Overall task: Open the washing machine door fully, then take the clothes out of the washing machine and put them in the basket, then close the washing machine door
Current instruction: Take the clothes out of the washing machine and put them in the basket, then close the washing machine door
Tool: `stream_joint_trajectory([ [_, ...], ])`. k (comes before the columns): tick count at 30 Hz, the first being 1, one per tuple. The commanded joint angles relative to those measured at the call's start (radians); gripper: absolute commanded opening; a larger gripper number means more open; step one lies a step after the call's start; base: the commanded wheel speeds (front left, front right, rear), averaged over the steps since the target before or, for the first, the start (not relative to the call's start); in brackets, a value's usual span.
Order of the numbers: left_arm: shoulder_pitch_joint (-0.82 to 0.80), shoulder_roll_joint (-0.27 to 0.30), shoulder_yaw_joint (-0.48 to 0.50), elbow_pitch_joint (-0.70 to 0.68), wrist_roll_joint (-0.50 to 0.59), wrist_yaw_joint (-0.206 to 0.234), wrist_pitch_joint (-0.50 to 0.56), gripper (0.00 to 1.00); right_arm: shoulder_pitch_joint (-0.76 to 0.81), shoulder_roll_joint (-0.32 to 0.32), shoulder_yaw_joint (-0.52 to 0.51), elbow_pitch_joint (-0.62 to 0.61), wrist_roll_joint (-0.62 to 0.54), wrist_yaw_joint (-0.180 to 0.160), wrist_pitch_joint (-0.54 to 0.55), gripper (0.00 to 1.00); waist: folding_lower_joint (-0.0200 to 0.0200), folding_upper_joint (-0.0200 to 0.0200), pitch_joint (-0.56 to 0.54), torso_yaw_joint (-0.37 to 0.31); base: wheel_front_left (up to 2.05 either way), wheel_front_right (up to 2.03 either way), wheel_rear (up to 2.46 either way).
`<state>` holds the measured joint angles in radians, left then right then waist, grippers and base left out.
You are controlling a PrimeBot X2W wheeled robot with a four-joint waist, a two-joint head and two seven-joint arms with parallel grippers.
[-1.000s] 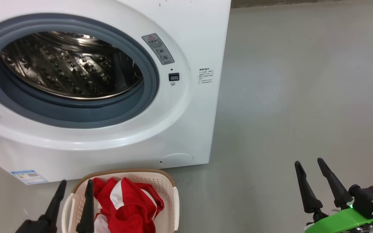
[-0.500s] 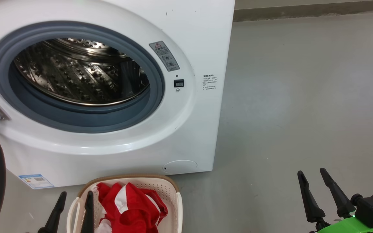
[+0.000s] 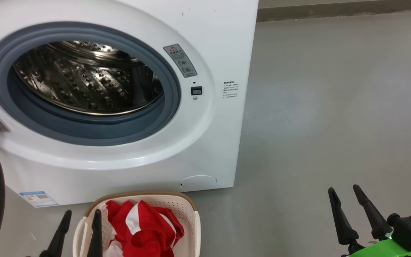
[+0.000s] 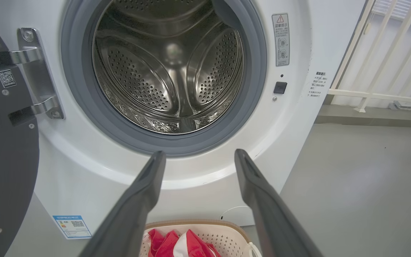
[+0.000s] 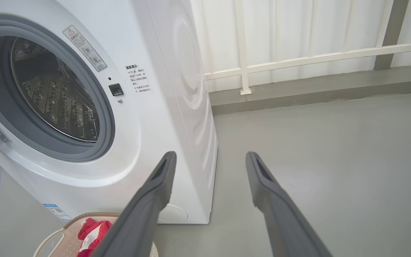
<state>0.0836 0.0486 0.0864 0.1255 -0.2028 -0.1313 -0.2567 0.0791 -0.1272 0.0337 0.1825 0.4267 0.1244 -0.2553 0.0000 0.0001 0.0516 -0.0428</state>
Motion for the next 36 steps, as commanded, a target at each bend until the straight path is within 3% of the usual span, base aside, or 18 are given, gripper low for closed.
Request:
stream_joint_trajectory([
  [1, -0.019, 0.005, 0.037, -0.031, 0.008, 0.001, -0.005, 1.00, -0.013, -0.022, 0.014, -0.026, -0.011, 0.006, -0.006, 1.00, 0.0000, -0.0001, 0.001, 0.000, 0.00, 0.00, 0.00],
  [36, -0.017, 0.002, 0.037, -0.053, -0.001, 0.001, -0.005, 1.00, -0.016, -0.016, 0.011, -0.022, -0.011, 0.006, -0.006, 1.00, 0.0000, -0.0001, -0.004, 0.007, -0.80, 0.80, 0.00],
])
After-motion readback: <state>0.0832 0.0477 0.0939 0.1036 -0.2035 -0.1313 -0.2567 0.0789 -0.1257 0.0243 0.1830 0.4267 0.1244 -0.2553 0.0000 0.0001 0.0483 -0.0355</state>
